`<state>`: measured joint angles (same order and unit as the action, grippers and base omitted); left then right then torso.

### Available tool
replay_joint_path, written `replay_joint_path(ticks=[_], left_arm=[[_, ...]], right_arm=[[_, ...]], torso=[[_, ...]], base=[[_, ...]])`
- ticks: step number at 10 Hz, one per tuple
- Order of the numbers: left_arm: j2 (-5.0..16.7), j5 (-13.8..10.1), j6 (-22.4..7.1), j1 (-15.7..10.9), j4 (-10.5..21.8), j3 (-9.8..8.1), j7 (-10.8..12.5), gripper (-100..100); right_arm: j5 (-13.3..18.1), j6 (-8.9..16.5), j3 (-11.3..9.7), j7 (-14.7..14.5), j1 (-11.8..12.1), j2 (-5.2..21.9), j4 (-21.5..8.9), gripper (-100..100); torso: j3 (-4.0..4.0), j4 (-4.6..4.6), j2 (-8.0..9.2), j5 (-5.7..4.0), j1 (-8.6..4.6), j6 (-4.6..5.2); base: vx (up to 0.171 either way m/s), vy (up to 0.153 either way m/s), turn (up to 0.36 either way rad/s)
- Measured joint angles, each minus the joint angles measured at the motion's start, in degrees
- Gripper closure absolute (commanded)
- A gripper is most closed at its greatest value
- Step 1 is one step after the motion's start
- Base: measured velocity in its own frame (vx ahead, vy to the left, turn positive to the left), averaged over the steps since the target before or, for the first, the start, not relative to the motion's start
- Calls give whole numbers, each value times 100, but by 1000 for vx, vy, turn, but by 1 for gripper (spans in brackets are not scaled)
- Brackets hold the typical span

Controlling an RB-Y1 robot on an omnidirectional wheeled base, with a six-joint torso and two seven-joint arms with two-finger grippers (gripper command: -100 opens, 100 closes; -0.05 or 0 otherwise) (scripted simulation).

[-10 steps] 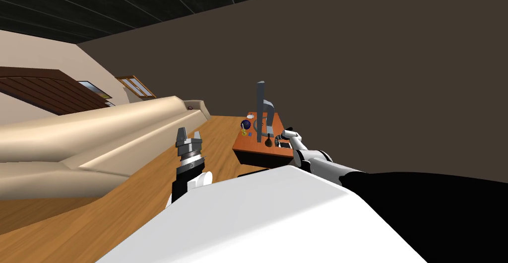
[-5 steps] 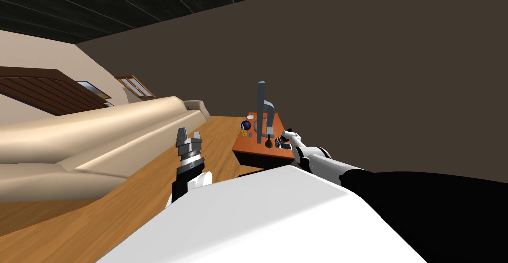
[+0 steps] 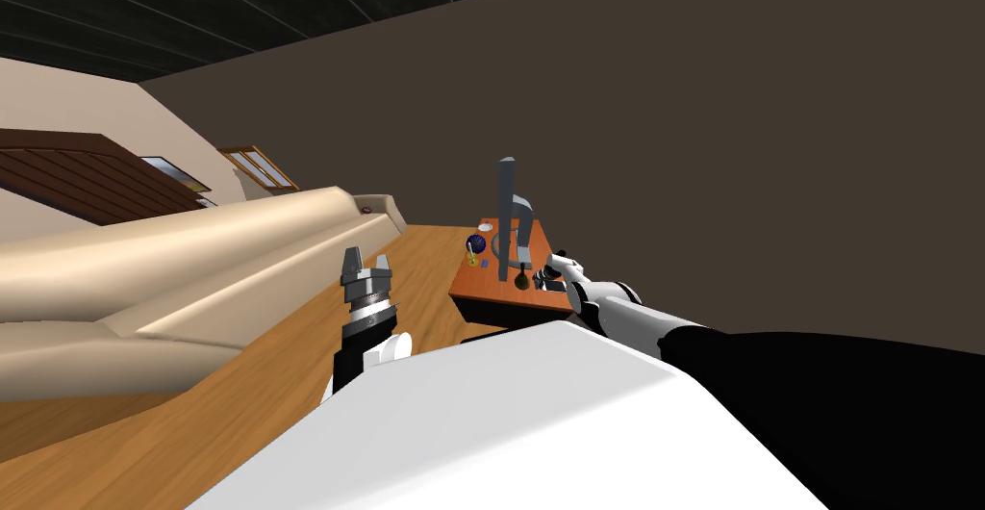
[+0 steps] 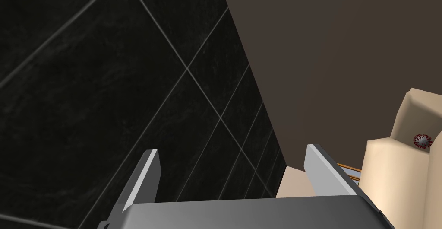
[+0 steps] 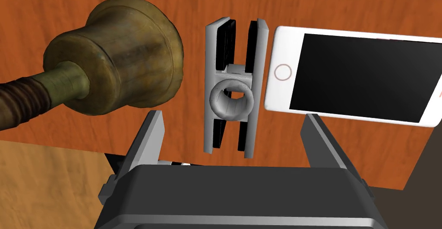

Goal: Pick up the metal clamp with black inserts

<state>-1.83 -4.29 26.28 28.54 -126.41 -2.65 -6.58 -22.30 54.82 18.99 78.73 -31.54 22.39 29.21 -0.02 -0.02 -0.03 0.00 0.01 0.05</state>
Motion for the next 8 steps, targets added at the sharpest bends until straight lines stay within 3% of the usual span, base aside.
replay_joint_path(ticks=[1, 2, 4, 5, 6, 7, 8], left_arm=[[0, 0, 0, 0, 0, 0, 0, 0], [0, 0, 0, 0, 0, 0, 0, 0], [0, 0, 0, 0, 0, 0, 0, 0], [0, 0, 0, 0, 0, 0, 0, 0], [0, 0, 0, 0, 0, 0, 0, 0], [0, 0, 0, 0, 0, 0, 0, 0], [0, 0, 0, 0, 0, 0, 0, 0]], right_arm=[[0, 21, -1, 12, 3, -1, 9, 0], [0, 19, -1, 11, 3, -1, 8, -100], [3, -124, 17, -56, 116, -89, -22, -100], [19, -148, 20, -68, 267, -161, 141, -100], [0, -222, 34, -117, 242, -157, 17, -100], [-3, -247, 36, -134, 236, -155, -9, 100], [-3, -245, 36, -132, 236, -155, -6, 100]], torso=[[2, 1, 4, 0, 0, 0], [3, 2, 5, 0, 0, 0], [1, 0, 1, 1, 6, 1], [1, 0, 2, 1, 6, 1], [1, 1, 2, 1, 4, 0], [3, 1, 4, 1, 2, -1], [3, 2, 5, 1, 0, -1]], base=[[0, 0, 0], [12, 15, -45], [16, 20, -58], [10, 14, -39], [0, 0, 0], [0, 0, 0], [0, 0, 0]])
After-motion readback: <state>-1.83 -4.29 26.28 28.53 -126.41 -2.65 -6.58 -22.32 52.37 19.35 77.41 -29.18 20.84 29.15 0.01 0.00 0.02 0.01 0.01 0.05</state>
